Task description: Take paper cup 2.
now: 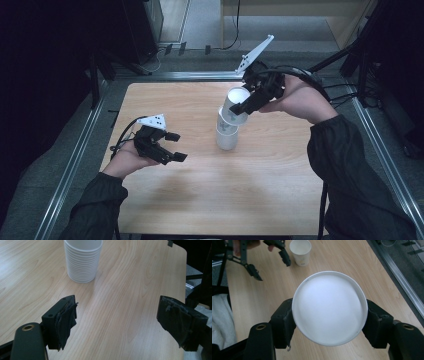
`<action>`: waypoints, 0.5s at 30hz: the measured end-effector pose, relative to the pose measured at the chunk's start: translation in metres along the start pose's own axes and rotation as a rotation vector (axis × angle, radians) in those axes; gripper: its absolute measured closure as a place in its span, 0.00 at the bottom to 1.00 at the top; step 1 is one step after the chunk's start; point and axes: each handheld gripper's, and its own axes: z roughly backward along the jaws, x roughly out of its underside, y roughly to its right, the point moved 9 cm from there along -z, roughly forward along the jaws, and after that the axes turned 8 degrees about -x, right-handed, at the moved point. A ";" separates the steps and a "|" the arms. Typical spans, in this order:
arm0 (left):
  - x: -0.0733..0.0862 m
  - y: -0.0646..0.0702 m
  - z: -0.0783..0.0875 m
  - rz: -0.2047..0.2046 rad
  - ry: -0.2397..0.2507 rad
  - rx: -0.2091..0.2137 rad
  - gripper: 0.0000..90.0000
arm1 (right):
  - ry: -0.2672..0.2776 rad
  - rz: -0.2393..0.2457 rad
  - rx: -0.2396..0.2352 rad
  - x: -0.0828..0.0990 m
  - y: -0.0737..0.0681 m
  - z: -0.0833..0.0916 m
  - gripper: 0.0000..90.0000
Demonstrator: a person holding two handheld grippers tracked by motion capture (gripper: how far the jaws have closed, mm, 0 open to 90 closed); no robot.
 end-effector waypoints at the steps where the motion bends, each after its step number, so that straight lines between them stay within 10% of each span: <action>1: 0.000 0.001 0.000 -0.001 -0.002 0.002 0.18 | 0.010 0.006 -0.006 0.001 -0.005 0.001 0.38; 15: -0.011 0.019 -0.010 -0.046 0.017 0.047 0.18 | 0.098 0.004 -0.094 0.064 -0.038 -0.044 0.39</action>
